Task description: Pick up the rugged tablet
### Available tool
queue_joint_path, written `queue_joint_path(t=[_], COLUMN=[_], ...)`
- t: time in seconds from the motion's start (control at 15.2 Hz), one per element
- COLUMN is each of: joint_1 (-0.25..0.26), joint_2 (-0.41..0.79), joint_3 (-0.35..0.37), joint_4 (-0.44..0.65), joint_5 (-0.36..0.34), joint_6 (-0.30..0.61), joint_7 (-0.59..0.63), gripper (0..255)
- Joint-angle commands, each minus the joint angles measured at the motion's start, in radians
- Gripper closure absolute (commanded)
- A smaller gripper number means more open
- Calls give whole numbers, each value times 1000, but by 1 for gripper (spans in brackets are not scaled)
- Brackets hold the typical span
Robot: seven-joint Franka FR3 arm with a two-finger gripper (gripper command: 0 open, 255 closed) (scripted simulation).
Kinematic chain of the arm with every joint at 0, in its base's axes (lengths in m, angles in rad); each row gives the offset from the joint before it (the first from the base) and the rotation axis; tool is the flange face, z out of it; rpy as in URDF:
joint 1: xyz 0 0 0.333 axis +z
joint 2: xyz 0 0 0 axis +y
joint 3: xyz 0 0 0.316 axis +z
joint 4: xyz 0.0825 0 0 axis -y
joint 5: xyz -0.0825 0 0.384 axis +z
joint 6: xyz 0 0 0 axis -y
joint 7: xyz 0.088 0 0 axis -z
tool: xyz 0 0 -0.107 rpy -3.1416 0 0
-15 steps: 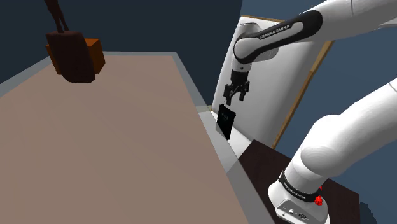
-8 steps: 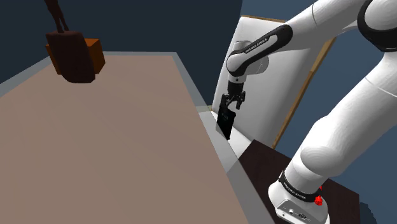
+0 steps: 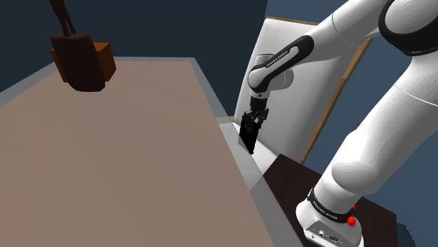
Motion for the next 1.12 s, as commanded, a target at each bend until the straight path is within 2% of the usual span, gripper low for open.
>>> queue_joint_path(t=[0.0,0.53,1.06], joint_1=[0,1,-4], joint_2=[2,4,-77], joint_3=[0,0,8], joint_4=[-1,0,41], joint_5=[1,2,-25], joint_6=[3,4,-115], joint_7=[-1,-1,25], gripper=[255,255,255])
